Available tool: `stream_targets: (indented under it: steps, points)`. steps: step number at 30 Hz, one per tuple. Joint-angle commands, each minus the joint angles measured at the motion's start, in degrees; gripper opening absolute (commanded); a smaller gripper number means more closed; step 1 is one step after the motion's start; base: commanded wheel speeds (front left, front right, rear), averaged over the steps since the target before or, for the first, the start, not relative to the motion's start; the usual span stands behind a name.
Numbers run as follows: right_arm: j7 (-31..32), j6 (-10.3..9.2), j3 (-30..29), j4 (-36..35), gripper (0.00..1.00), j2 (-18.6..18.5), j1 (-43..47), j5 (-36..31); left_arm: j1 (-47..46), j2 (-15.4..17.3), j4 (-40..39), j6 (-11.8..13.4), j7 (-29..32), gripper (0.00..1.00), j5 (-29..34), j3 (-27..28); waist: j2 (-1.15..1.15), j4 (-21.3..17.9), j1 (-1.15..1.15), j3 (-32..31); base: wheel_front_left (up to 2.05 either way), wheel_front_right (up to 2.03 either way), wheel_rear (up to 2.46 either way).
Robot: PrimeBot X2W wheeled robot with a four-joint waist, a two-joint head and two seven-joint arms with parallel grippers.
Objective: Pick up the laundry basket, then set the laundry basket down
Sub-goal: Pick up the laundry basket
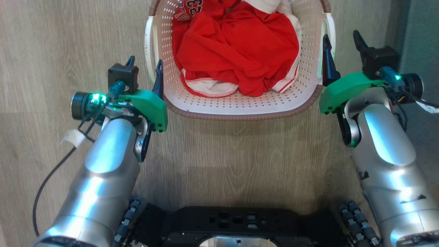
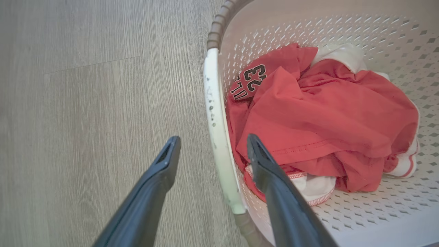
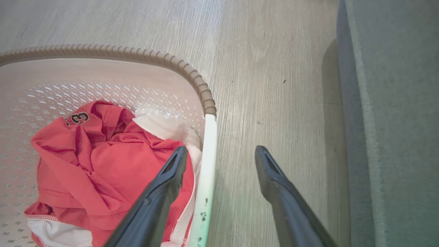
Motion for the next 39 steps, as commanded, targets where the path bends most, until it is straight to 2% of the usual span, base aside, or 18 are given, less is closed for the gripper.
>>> stream_targets:
  steps: [1,9,15,27,28,29,30,31,32,34,36,37,38,39]
  points:
    - [-0.33,0.0,1.65,0.05,1.0,0.66,1.01,0.55,0.13,1.22,0.35,-0.27,-0.29,1.0,-0.77,0.67,0.0,0.04,0.0,0.38,0.0,0.0,0.0]
    - [-0.33,0.0,3.15,4.32,1.0,0.66,-2.34,1.87,-4.85,1.22,6.93,-1.07,-0.29,1.0,-2.84,-2.26,0.0,0.23,0.0,2.59,0.0,0.0,0.0]
    - [-0.33,0.0,3.37,5.28,1.0,0.66,-3.45,2.92,-7.48,1.22,10.12,-0.68,-0.29,1.0,-3.97,-4.21,0.0,0.32,0.0,3.89,0.0,0.0,0.0]
    - [-0.33,0.0,4.15,6.69,1.0,0.66,-5.86,3.85,-12.06,1.21,11.65,-0.22,-0.29,1.0,-5.4,-6.83,0.0,0.54,0.0,7.07,0.0,0.0,0.0]
    - [-0.33,0.0,4.26,6.84,1.0,0.66,-5.9,3.94,-12.22,1.21,11.57,-0.29,-0.29,0.95,-5.53,-7.14,0.0,0.6,0.0,7.19,0.0,0.0,0.0]
    - [-0.33,0.0,4.36,6.98,0.99,0.66,-5.97,4.02,-12.37,1.21,11.53,-0.28,-0.29,0.85,-5.68,-7.43,0.0,0.64,0.0,7.29,0.0,0.0,0.0]
    - [-0.33,0.0,4.46,7.09,0.93,0.66,-6.03,4.08,-12.48,1.21,11.51,-0.25,-0.29,0.73,-5.88,-7.71,0.0,0.66,0.0,7.37,0.0,0.0,0.0]
    - [-0.33,0.0,4.58,7.21,0.8,0.66,-6.09,4.15,-12.59,1.21,11.52,-0.22,-0.29,0.57,-6.11,-8.01,0.0,0.69,0.0,7.44,0.0,0.0,0.0]
    - [-0.33,0.0,4.58,7.21,0.8,0.66,-6.09,4.15,-12.59,1.21,11.52,-0.22,-0.29,0.57,-6.11,-8.01,0.0,0.69,0.0,7.44,0.0,0.0,0.0]
    - [-0.33,0.0,4.85,7.57,0.5,0.66,-6.19,4.4,-12.78,1.21,11.7,-0.23,-0.29,0.36,-6.61,-8.71,0.0,0.75,0.0,7.55,0.0,0.0,0.0]
    - [-0.33,0.0,5.05,8.07,0.41,0.66,-6.36,4.77,-12.91,1.21,11.96,-0.21,-0.29,0.15,-7.13,-9.51,0.0,0.77,0.0,7.56,0.0,0.0,0.0]
    - [-0.33,0.0,5.09,8.42,0.25,0.66,-6.46,4.97,-12.94,1.21,12.07,-0.19,-0.29,0.03,-7.43,-9.93,0.0,0.81,0.0,7.53,0.0,0.0,0.0]
    - [-0.33,0.0,5.24,9.06,0.0,0.66,-6.73,5.4,-12.96,1.21,12.19,-0.11,-0.29,0.0,-8.09,-10.79,0.0,0.91,0.0,7.44,0.0,0.0,0.0]
    - [-0.33,0.0,5.3,9.31,0.0,0.66,-6.9,5.55,-12.9,1.21,12.18,-0.02,-0.29,0.0,-8.55,-11.17,0.0,0.96,0.0,7.38,0.0,0.0,0.0]
